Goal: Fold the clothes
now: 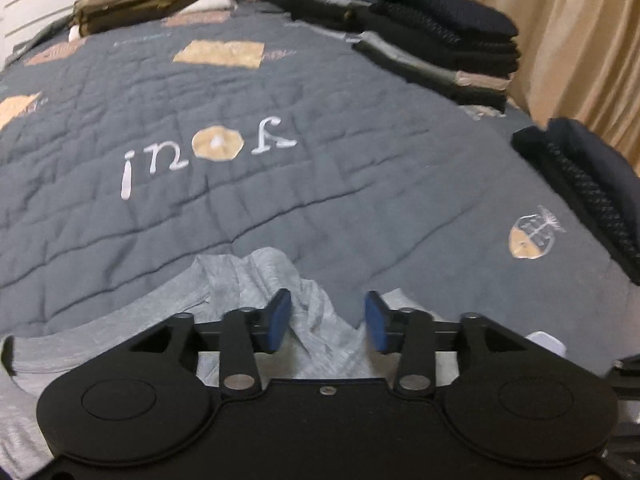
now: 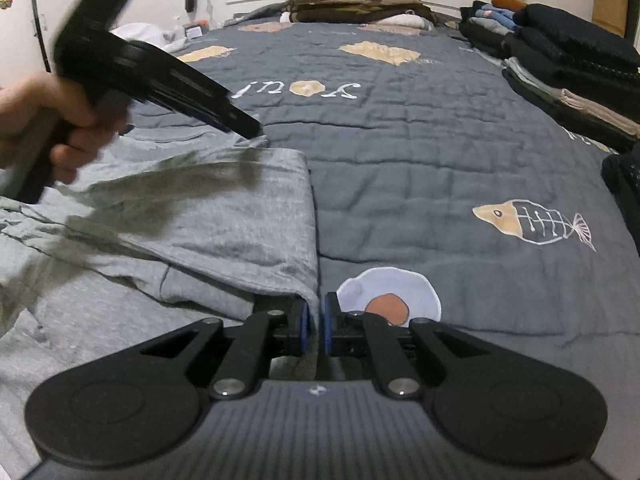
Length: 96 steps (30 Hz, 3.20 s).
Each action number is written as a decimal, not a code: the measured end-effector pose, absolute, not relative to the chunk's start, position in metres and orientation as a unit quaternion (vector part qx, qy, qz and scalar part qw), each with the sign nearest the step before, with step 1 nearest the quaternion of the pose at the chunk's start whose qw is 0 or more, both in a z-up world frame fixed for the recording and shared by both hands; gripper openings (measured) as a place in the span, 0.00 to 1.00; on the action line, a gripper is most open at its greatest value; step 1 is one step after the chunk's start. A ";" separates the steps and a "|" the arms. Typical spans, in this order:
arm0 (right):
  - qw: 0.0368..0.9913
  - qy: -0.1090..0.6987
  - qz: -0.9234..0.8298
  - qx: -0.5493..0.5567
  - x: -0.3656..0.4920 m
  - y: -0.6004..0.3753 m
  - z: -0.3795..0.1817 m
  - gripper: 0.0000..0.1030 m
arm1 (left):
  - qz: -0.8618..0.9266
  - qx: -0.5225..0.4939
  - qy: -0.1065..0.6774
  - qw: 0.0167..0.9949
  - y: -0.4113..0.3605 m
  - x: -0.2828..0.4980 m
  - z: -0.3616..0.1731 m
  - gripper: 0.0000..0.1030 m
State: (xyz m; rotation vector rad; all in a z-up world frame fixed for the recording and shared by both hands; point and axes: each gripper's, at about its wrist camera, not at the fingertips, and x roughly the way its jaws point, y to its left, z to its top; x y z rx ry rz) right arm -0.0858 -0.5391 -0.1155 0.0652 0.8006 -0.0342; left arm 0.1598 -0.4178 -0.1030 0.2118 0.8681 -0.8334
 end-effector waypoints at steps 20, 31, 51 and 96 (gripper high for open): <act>0.910 0.413 -0.017 0.039 -0.097 -0.542 -0.118 0.02 | -0.407 0.037 0.441 0.799 -0.468 0.195 -0.103 0.01; 0.914 0.406 -0.009 0.017 -0.092 -0.532 -0.117 0.04 | -0.408 0.070 0.471 0.779 -0.451 0.188 -0.135 0.07; 0.907 0.420 -0.019 0.012 -0.092 -0.534 -0.120 0.02 | -0.451 0.063 0.422 0.784 -0.436 0.172 -0.104 0.52; 0.926 0.320 -0.021 0.201 -0.101 -0.546 -0.064 0.40 | -0.276 -0.108 0.351 0.888 -0.181 0.071 -0.046 0.59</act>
